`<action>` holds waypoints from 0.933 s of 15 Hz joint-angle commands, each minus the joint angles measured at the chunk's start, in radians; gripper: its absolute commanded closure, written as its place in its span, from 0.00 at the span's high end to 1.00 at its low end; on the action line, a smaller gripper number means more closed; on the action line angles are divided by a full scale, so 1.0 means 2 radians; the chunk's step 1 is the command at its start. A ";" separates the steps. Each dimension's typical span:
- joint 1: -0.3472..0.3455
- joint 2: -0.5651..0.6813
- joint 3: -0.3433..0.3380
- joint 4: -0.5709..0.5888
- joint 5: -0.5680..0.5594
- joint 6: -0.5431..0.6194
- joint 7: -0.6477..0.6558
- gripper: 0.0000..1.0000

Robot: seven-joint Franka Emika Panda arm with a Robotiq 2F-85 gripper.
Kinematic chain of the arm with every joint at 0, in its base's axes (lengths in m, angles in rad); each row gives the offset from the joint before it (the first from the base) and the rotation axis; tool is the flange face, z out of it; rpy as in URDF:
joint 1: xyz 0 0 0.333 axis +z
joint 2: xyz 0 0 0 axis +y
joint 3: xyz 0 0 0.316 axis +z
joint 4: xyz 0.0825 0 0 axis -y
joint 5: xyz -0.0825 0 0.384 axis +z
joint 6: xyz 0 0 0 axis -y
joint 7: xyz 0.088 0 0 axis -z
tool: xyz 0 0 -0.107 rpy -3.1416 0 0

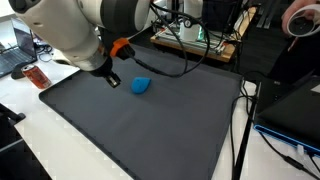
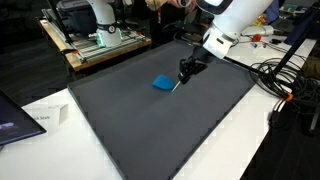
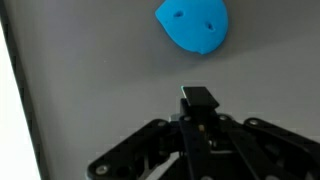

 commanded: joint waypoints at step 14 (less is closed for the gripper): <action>-0.088 0.019 0.007 0.039 0.111 -0.045 -0.137 0.03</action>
